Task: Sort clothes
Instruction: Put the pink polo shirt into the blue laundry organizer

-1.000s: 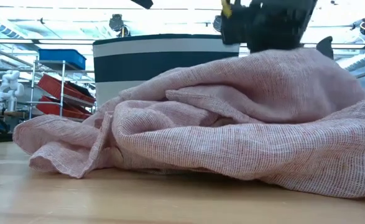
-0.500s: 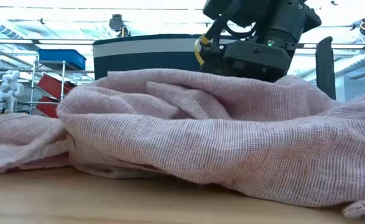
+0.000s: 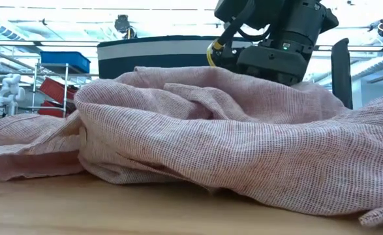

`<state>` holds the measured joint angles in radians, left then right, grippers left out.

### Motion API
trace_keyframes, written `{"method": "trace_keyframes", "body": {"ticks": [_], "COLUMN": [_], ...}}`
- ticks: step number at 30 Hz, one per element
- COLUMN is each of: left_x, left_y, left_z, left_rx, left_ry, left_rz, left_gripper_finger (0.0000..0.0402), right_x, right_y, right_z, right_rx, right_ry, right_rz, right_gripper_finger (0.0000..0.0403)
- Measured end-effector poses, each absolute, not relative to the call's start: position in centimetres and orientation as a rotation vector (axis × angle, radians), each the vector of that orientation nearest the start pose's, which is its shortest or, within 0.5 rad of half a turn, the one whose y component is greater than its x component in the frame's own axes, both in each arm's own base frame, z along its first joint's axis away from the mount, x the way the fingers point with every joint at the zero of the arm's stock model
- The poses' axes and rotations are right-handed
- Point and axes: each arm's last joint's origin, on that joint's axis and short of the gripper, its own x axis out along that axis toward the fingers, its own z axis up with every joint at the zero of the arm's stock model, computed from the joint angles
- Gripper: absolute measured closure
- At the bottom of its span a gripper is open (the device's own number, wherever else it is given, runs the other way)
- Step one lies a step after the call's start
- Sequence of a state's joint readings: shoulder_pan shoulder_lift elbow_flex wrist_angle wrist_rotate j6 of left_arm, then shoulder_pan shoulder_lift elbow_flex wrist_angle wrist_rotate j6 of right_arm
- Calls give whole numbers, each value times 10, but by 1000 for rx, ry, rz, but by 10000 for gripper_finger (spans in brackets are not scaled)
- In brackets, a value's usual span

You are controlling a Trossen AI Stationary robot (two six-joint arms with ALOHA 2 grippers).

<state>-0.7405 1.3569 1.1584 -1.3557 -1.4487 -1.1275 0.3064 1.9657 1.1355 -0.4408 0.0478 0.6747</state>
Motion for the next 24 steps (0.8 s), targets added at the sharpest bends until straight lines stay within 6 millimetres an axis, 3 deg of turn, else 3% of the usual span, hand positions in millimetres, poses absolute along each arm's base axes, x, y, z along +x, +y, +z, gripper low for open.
{"method": "trace_keyframes", "body": {"ticks": [5, 8, 19, 24], "left_x": [171, 170, 171, 169], "left_y": [-109, -108, -112, -112], "left_z": [274, 271, 274, 276], "left_rx": [241, 201, 202, 151], "left_ry": [334, 328, 339, 361], "left_rz": [829, 831, 802, 788], "left_gripper_finger": [203, 203, 203, 203], "right_x": [340, 335, 302, 284], "right_y": [107, 108, 107, 104], "right_z": [125, 144, 253, 286], "right_rx": [358, 354, 304, 283], "right_ry": [1231, 1176, 771, 656], "right_rz": [-205, -199, -204, -179], "right_gripper_finger": [376, 376, 376, 376]}}
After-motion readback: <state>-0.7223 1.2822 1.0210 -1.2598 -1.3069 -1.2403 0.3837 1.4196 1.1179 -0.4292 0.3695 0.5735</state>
